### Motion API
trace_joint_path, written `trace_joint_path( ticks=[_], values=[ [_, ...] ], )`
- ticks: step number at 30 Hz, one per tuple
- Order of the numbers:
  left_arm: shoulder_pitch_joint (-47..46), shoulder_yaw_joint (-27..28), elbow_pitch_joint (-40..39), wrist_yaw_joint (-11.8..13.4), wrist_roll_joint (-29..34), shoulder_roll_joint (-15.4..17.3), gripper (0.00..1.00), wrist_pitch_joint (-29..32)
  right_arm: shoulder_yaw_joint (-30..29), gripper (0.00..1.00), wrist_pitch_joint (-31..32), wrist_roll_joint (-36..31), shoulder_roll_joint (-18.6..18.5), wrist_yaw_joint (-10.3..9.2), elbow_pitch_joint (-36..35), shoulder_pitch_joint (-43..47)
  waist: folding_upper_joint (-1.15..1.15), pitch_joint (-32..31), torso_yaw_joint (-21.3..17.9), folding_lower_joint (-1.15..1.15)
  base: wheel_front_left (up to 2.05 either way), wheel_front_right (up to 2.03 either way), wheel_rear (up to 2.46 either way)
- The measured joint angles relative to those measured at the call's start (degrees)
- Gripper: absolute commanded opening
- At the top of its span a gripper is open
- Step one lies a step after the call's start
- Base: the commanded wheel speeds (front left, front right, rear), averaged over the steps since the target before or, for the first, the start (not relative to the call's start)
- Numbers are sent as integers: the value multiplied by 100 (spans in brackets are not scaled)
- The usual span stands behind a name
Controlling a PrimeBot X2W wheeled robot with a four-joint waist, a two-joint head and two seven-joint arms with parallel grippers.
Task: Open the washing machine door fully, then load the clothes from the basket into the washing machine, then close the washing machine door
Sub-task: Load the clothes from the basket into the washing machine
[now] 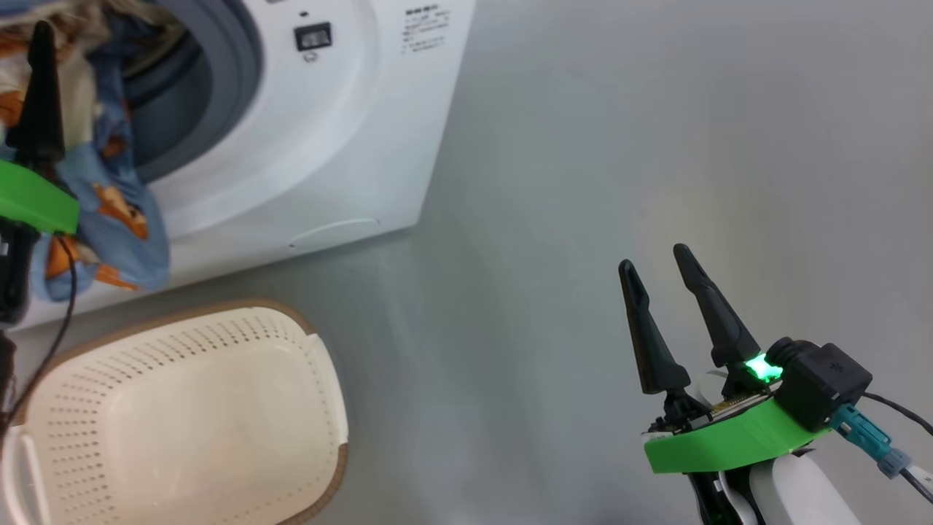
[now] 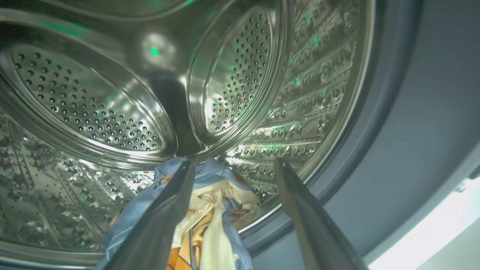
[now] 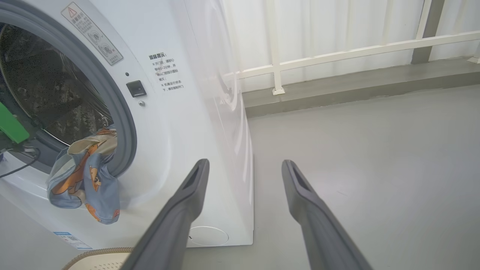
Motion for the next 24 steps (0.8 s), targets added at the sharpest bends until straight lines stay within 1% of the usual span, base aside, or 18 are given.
trace_joint_path(
  ticks=[4,9,14,24],
  values=[
    [376,321,-341,0,98,-118,100,-16,-24,100,0,-22,-5,0,136,-45,0,-232,127,0,0,0,0],
    [1062,654,-728,0,323,-313,100,-16,-86,100,0,-23,-7,0,281,-47,0,-533,275,0,0,0,0],
    [1620,917,-1099,0,506,-499,100,-16,-191,100,0,-23,-15,0,404,-47,0,-802,437,1,0,0,0],
    [2633,1322,-1760,0,746,-708,100,-16,-237,100,1,-23,-16,0,644,-42,0,-1283,729,0,0,0,0]
  ],
)
